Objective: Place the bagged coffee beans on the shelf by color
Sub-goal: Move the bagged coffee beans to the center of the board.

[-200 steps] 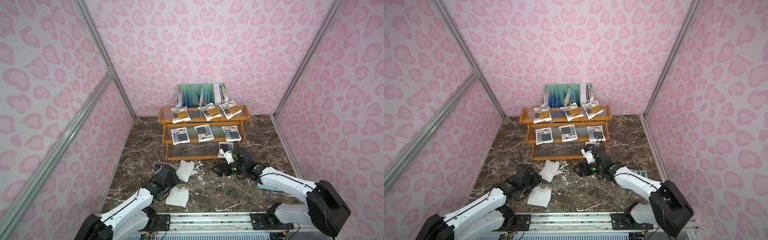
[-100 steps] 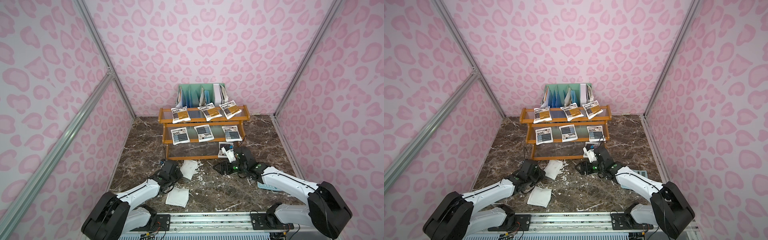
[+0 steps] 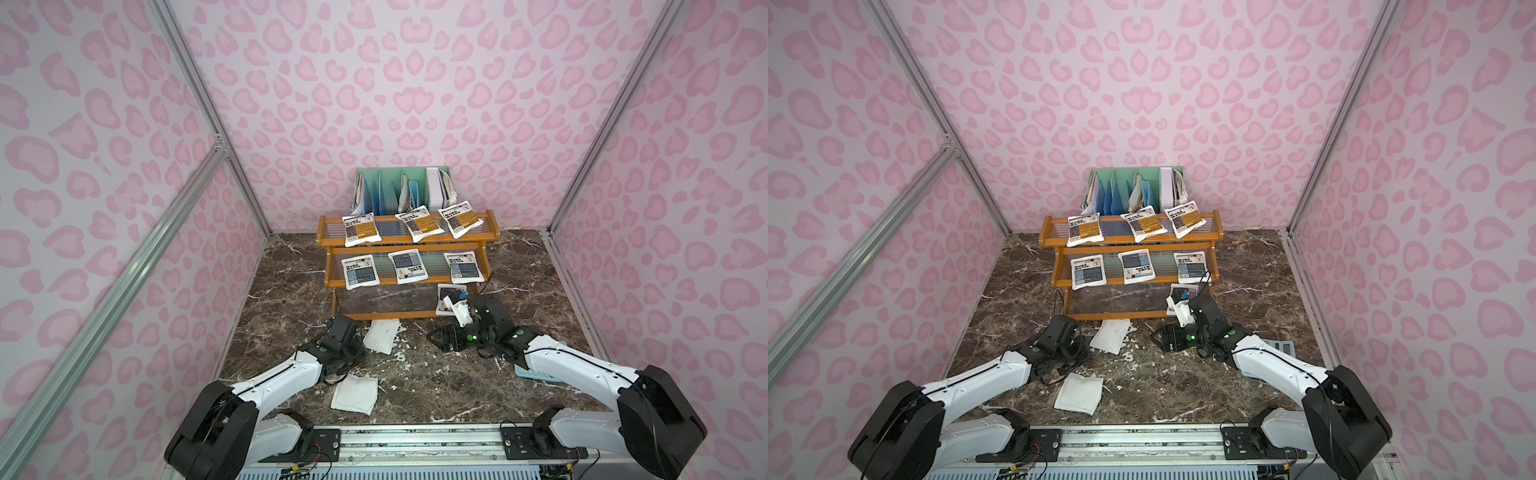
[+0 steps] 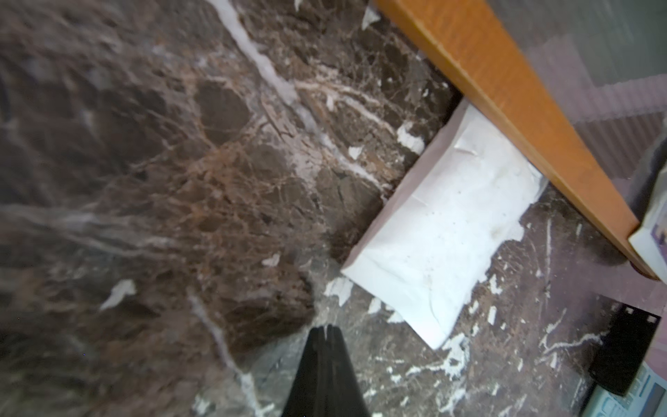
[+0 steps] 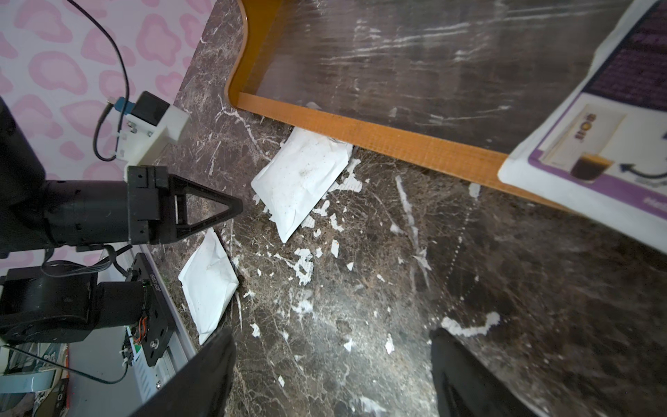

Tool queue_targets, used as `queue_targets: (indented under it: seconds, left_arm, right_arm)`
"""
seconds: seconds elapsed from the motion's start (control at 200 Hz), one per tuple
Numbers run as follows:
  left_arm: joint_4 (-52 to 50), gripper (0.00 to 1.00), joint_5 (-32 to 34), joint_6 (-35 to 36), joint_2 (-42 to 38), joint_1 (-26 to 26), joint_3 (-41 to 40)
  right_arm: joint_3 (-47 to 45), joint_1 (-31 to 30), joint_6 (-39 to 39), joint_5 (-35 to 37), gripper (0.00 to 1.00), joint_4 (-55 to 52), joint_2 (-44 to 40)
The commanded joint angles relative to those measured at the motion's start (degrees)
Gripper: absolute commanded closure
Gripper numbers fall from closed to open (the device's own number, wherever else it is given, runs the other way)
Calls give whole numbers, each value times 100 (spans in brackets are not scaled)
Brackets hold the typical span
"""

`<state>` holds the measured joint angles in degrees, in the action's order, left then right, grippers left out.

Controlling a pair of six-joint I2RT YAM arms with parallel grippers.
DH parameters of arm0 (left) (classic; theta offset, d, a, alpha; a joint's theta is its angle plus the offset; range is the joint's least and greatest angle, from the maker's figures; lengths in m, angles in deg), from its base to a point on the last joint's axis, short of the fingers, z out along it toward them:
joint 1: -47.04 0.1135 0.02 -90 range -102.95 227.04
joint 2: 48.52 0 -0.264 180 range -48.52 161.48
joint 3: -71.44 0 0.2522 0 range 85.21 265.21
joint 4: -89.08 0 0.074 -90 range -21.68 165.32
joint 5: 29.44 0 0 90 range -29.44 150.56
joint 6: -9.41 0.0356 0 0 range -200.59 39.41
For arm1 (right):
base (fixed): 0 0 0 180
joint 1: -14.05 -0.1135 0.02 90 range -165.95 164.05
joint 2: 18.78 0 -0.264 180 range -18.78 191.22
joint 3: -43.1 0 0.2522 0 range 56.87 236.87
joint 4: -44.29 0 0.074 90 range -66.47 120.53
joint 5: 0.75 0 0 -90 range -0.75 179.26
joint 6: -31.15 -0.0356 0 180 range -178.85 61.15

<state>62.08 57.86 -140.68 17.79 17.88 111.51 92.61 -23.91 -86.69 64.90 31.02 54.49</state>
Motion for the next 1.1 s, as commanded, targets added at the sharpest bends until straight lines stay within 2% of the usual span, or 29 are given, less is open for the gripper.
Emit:
queue_targets:
  seconds: [0.0, 0.235, 0.405, 0.755, 0.945, 1.095]
  left_arm:
    - [-731, 100, 70, -17, -454, -10, -45]
    - [-1413, 100, 260, -368, -1598, -6, -193]
    - [-1618, 100, 572, -322, -1982, -10, -109]
    - [-1440, 100, 666, -245, -1561, -10, 88]
    - [-1285, 100, 690, -387, -1436, -7, 13]
    - [-1305, 100, 765, -425, -1480, -10, -27]
  right_arm:
    - [142, -153, 70, -116, 14, 204, 243]
    - [1086, -535, 95, -174, 17, 438, 1562]
    - [1690, -894, 342, 118, 19, 495, 2333]
    - [2604, -1318, 920, 525, 22, 283, 3515]
    - [2890, -1466, 1254, 896, 22, 166, 3665]
    - [3127, -1472, 1223, 830, 22, 133, 3929]
